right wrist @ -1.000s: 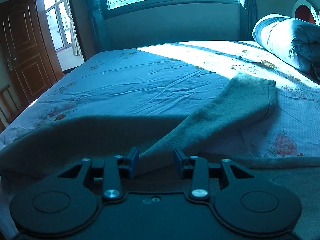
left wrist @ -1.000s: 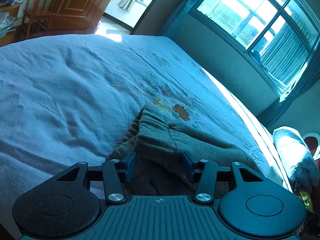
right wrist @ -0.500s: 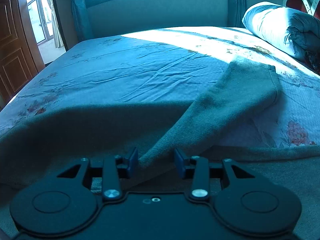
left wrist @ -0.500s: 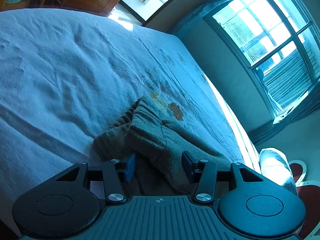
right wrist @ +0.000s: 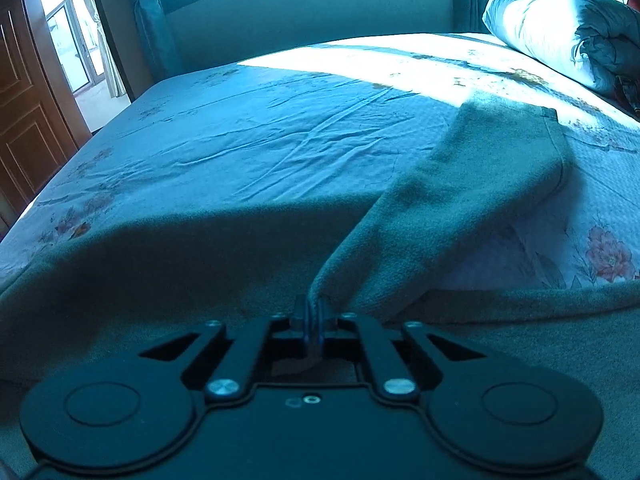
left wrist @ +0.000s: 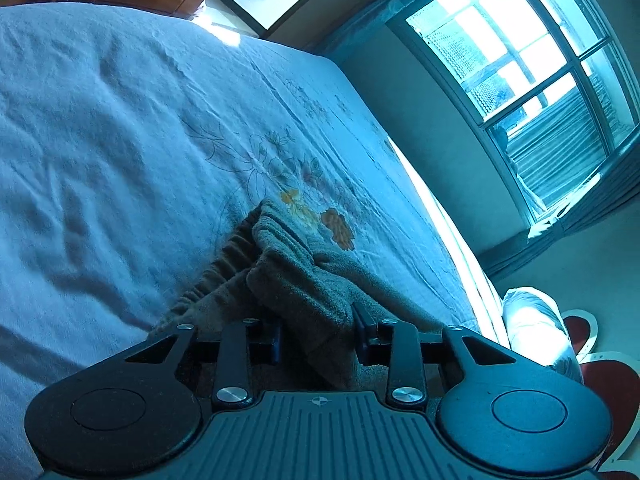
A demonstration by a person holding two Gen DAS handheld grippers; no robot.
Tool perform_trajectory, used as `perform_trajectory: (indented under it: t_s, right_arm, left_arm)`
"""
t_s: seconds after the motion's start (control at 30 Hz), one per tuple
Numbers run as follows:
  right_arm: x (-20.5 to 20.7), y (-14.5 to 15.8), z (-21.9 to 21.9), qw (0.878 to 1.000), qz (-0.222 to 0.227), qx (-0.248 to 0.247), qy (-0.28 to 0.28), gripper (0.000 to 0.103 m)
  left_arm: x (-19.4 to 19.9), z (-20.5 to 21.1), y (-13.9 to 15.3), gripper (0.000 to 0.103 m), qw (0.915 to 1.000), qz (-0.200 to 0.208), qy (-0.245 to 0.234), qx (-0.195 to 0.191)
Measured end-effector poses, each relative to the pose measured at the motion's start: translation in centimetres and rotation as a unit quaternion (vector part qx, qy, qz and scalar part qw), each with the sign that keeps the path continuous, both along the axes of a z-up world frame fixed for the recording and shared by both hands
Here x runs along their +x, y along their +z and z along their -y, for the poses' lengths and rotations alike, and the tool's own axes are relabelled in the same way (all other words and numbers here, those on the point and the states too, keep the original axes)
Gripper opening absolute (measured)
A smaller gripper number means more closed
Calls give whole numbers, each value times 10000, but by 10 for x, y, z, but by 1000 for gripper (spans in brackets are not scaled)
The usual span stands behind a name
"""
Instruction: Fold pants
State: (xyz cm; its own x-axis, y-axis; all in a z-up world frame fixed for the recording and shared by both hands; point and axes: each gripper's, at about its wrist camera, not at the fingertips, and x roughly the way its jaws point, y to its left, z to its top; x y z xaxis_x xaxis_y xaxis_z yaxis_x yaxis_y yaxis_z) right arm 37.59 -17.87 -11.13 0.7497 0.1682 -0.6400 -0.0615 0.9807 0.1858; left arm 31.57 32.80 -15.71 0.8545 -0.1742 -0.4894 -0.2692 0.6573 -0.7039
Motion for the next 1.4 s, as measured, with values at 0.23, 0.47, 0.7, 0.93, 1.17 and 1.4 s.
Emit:
perform_trajectory:
  t_s: [0.23, 0.47, 0.7, 0.93, 1.17, 1.4]
  right_arm:
    - [-69, 79, 49, 9885, 1446, 434, 67, 0]
    - [-124, -21, 38, 9981, 235, 30, 561, 0]
    - [-121, -20, 38, 9986, 292, 286, 330, 0]
    - [-122, -24, 36, 9991, 202, 250, 280, 0]
    - [-131, 5, 40, 9974, 577, 309, 307, 0]
    - [-129, -15, 44, 9989, 301, 195, 314, 0]
  left_arm:
    - [23, -16, 82, 30, 9898, 1131, -846, 187]
    - [-23, -35, -22, 30, 9936, -326, -1018, 354]
    - [-26, -22, -6, 30, 9931, -219, -900, 718]
    - [-30, -16, -4, 30, 9910, -258, -911, 944]
    - [-36, -3, 36, 30, 9820, 271, -1151, 1475]
    - [-29, -3, 28, 30, 9685, -181, -1414, 2042]
